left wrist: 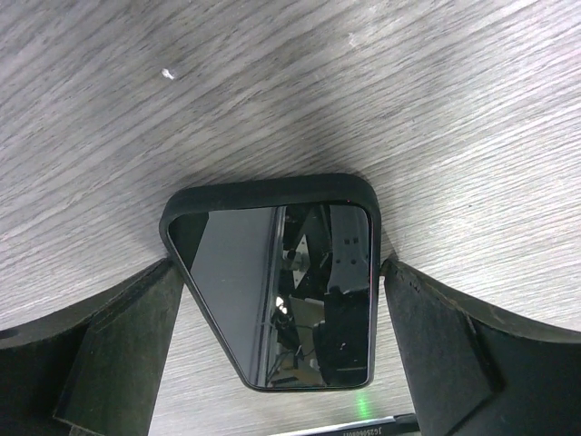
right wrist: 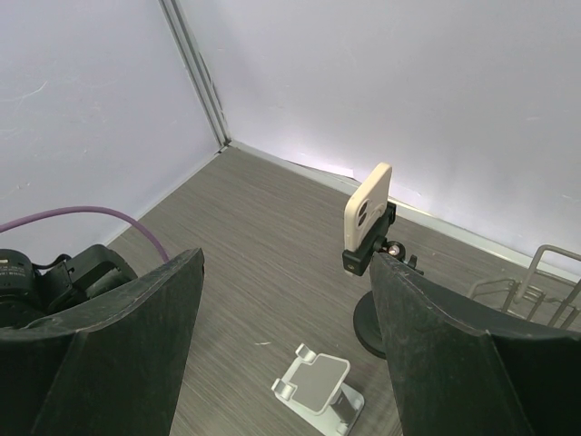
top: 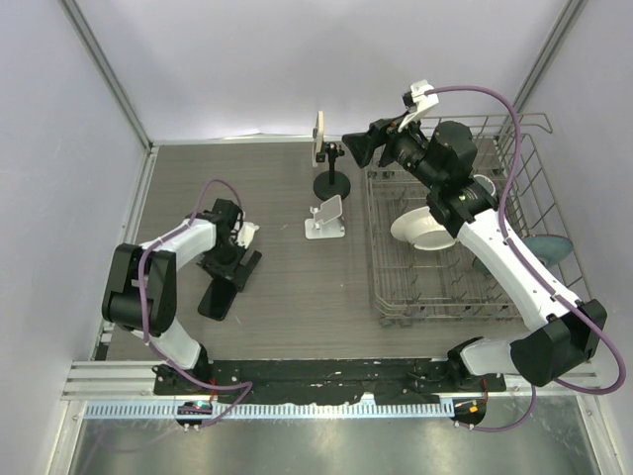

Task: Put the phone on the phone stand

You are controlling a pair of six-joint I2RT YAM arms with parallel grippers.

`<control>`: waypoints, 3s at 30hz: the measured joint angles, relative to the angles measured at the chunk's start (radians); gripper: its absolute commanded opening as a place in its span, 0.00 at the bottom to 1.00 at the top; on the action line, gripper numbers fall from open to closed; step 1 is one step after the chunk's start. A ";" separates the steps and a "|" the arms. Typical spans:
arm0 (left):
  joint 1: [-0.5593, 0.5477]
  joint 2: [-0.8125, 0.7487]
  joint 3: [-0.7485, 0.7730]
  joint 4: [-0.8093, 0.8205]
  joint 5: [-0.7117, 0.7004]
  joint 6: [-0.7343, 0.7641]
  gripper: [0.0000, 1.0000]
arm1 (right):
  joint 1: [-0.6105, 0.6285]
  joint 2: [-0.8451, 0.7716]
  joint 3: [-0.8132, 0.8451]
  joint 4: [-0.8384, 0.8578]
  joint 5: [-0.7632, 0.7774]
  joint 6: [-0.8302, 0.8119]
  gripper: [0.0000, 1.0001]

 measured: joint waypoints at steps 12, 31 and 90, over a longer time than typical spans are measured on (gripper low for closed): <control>0.001 0.066 0.069 -0.072 0.017 0.018 0.36 | -0.002 0.000 0.000 0.000 0.001 0.000 0.79; 0.000 -0.095 0.055 -0.070 0.122 0.016 1.00 | -0.002 0.032 0.011 -0.002 -0.001 0.024 0.79; 0.037 0.028 0.058 -0.088 0.105 0.029 0.00 | -0.006 0.039 0.014 0.014 -0.017 0.062 0.78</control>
